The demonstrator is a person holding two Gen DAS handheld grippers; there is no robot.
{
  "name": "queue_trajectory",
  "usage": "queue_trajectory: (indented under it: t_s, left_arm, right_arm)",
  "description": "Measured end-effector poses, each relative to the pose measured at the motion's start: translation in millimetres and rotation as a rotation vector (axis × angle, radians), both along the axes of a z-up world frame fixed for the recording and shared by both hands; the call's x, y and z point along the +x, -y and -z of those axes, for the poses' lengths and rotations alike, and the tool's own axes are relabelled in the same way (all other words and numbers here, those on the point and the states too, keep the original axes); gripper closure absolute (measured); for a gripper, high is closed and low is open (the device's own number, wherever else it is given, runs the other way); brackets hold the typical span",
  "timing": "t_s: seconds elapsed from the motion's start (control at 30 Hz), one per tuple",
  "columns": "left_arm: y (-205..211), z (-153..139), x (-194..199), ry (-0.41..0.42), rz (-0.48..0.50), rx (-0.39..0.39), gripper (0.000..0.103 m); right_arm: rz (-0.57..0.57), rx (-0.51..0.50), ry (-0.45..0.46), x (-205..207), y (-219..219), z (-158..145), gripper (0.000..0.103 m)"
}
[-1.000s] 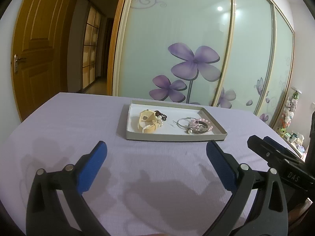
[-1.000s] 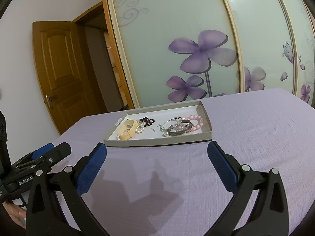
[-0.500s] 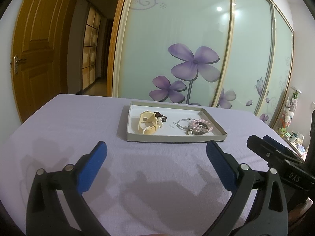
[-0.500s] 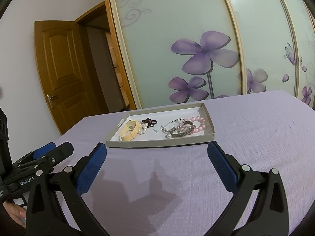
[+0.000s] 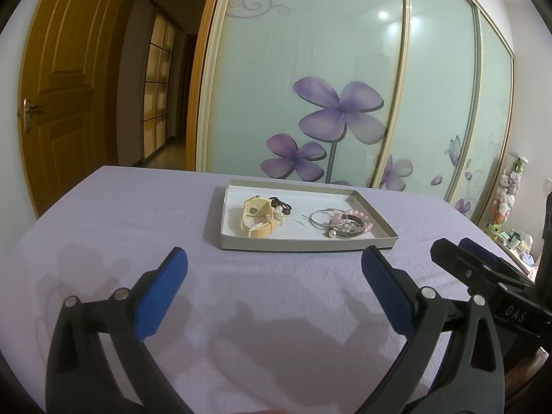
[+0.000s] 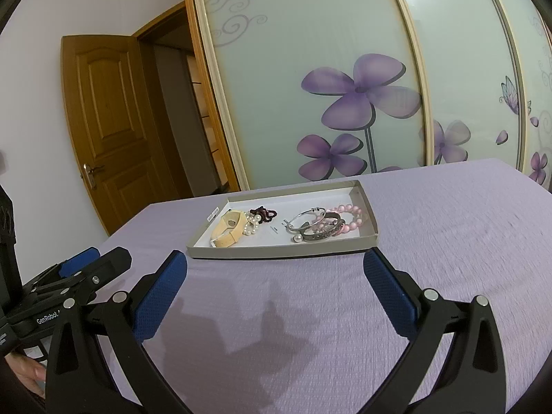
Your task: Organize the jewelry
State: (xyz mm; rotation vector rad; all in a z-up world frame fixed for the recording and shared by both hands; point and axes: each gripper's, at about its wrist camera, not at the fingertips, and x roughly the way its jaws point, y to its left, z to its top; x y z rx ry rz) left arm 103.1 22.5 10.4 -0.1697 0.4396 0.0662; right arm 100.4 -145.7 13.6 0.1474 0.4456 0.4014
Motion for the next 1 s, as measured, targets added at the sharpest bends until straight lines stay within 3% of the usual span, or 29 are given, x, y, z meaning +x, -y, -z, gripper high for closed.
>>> queue_trajectory:
  t_s: [1.0]
  left_arm:
    - [3.0,0.6,1.2,-0.005,0.006,0.006,0.002]
  right_arm:
    - [0.0,0.0,-0.001,0.0,-0.9,-0.6,0.001]
